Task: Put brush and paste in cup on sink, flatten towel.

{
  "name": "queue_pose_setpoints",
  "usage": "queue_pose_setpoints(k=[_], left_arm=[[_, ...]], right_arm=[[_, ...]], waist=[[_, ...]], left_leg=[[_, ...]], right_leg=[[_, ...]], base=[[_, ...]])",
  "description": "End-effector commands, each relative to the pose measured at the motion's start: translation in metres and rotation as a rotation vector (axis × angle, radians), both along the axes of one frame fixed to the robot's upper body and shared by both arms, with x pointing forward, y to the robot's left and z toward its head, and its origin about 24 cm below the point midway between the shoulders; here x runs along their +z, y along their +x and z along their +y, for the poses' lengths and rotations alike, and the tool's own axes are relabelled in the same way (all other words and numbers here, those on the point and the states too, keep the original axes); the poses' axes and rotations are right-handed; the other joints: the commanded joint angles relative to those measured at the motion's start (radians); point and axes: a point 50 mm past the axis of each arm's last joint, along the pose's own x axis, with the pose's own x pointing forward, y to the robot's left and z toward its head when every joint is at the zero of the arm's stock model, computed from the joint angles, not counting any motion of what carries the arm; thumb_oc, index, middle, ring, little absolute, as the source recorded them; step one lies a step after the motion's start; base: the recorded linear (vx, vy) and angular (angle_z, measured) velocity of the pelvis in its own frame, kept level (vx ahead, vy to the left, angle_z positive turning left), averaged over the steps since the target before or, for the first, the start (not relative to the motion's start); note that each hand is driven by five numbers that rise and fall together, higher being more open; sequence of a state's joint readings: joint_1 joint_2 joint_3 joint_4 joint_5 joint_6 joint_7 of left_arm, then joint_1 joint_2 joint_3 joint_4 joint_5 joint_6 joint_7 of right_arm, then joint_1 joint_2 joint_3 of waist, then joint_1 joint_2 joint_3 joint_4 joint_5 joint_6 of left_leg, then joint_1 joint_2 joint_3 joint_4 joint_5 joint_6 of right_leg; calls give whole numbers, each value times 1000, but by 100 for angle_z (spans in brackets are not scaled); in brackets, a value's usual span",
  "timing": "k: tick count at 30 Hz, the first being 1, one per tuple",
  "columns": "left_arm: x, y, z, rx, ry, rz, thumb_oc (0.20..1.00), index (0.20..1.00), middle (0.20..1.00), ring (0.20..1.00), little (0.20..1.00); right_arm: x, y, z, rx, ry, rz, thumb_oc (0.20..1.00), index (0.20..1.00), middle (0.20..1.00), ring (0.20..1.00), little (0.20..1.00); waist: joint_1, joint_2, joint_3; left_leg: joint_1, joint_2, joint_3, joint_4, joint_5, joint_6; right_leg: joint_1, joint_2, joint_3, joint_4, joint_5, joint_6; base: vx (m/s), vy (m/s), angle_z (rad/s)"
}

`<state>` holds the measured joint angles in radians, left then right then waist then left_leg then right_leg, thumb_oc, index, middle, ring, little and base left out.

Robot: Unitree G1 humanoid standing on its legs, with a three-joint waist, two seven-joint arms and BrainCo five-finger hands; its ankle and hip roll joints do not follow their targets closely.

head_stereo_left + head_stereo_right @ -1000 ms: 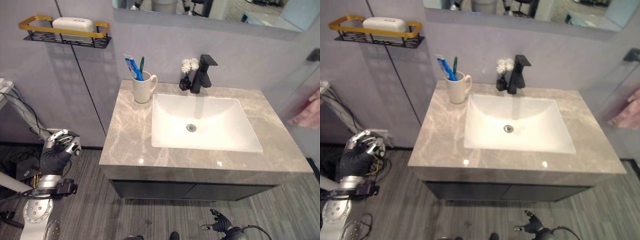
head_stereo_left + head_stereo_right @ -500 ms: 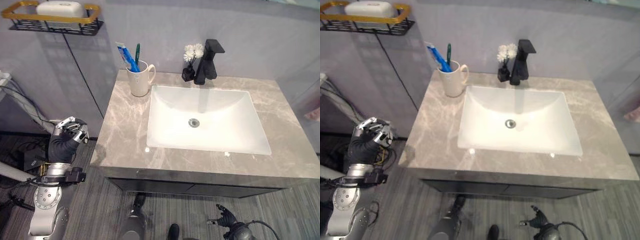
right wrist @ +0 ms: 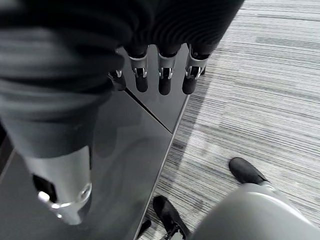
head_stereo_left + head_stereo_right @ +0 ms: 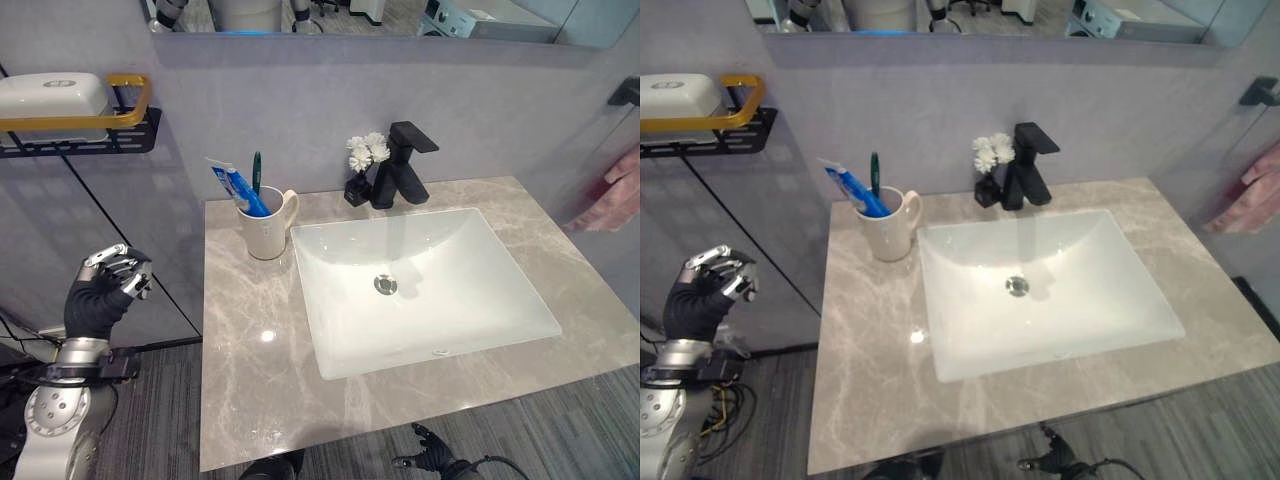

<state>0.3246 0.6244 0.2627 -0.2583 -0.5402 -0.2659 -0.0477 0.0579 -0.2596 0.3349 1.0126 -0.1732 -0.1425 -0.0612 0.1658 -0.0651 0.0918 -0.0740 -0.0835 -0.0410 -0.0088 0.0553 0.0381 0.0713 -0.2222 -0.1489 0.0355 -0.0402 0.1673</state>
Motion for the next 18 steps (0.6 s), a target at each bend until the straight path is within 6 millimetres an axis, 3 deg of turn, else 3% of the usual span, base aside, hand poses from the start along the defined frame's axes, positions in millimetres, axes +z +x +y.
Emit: queue_pose_setpoints(k=[1,9,18], left_arm=[[7,-12,-13,-87,8,-8,200,200,200,200,200],[-1,-18,-23,-192,-37,88,200,200,200,200,200],[-33,-10,-35,-285,-215,261,200,200,200,200,200]], right_arm=[[-1,-6,-13,32,-45,32,1000,1000,1000,1000,1000],[-4,-19,-20,28,-55,80,1000,1000,1000,1000,1000],[0,-16,-39,36,-106,88,1000,1000,1000,1000,1000]], waist=[[12,19,-45],[-5,11,-62],[-39,41,-56]], left_leg=[[-55,54,-69,86,-87,-8],[-35,69,-83,28,-63,-25],[-40,122,-73,-33,-14,-62]], right_leg=[[-47,31,-77,1,88,23],[-14,51,-98,-75,57,-1],[-47,89,-70,-123,49,-24]], base=[[-7,-26,-53],[23,-51,10],[-5,-81,-5]])
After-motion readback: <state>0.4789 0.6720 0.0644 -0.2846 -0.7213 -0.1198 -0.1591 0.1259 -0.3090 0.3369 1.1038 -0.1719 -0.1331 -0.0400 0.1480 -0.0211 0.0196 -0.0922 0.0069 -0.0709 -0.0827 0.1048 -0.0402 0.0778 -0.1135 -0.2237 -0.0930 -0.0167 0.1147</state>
